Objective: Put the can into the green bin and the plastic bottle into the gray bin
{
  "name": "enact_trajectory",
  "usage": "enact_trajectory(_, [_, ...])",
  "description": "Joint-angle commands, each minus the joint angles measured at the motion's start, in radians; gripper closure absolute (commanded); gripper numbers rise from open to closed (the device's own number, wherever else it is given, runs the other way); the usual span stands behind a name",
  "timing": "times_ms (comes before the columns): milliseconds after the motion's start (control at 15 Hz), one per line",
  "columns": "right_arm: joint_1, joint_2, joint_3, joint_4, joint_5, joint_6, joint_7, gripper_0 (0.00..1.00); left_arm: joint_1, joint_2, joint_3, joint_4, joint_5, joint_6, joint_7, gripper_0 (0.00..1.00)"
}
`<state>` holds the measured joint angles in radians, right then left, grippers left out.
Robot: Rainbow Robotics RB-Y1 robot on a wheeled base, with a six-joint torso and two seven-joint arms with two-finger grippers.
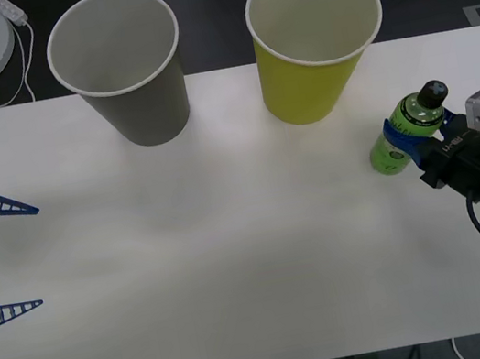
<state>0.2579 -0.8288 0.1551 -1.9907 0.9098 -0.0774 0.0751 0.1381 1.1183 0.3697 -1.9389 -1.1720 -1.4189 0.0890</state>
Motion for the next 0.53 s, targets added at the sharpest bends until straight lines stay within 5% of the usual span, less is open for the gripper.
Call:
enact_trajectory(67, [0.069,-0.035,-0.028,-0.076,-0.011,-0.001,-0.025,1.00,0.000,0.000,0.000,0.000,0.000,0.000,0.000,0.00])
enact_trajectory(533, [0.162,-0.064,-0.123,-0.132,0.001,-0.145,-0.159,1.00,0.000,0.000,0.000,0.000,0.000,0.000,0.000,0.00])
